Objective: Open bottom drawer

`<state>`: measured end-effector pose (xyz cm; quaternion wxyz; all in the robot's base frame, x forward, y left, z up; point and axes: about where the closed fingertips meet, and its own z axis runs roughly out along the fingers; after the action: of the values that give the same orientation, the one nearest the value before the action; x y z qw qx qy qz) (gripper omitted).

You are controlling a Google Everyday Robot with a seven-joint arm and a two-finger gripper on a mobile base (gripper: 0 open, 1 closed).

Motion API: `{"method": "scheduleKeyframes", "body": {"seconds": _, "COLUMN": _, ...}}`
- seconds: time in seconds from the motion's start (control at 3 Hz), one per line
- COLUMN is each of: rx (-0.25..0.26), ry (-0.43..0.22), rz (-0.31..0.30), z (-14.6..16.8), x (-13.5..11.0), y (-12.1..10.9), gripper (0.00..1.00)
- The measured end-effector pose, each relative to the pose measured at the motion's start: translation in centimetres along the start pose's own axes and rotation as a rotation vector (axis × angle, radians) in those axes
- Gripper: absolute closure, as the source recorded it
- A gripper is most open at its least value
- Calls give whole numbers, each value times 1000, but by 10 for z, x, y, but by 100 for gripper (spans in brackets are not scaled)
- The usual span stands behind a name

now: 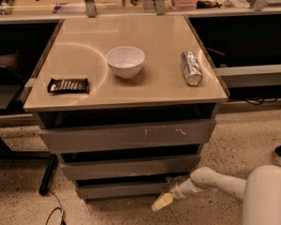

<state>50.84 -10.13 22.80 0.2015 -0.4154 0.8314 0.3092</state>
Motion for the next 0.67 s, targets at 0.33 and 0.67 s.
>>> {"method": "scheduleKeyframes", "body": {"seconds": 0.33, "rx": 60, "ry": -21, "rz": 15, "z": -12, "x": 5, "y": -6, "gripper": 0}}
{"method": "scheduleKeyframes", "body": {"seconds": 0.67, "rx": 92, "ry": -49, "rz": 23, "z": -31, "x": 1, "y": 3, "gripper": 0}}
